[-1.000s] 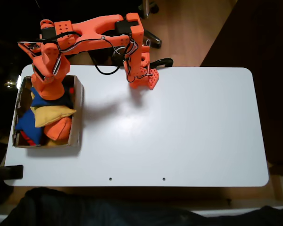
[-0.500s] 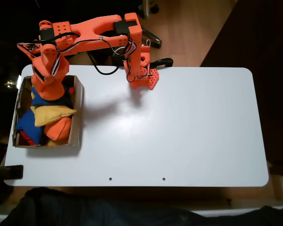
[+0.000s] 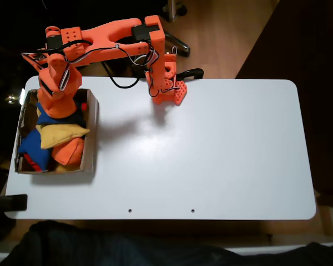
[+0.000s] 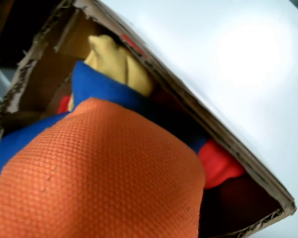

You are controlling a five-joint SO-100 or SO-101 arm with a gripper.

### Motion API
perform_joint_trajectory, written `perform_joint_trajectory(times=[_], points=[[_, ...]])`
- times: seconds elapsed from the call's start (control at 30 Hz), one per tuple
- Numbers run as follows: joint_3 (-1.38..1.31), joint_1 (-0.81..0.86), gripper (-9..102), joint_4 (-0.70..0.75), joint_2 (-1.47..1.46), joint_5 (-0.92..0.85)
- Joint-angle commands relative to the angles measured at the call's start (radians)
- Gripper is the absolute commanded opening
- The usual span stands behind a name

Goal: Grasp a bag and put it in the box.

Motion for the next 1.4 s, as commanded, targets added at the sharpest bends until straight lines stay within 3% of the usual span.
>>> perform_joint_trajectory(times=[0.0, 0.13, 0.2, 0.63, 0.7, 0.87, 1.07, 1.37], points=[[-0.006, -0.011, 42, -0.008, -0.003, -0.011], [0.009, -0.017, 45, -0.011, 0.005, -0.017], [0.031, -0.018, 52, -0.012, 0.017, -0.018], [0.146, -0.044, 62, -0.052, 0.121, -0.026], [0.155, -0.051, 69, -0.051, 0.144, -0.021], [0.166, -0.066, 69, -0.048, 0.193, -0.011], [0.193, -0.08, 78, -0.043, 0.249, -0.003], [0.229, -0.1, 78, -0.044, 0.324, 0.003]])
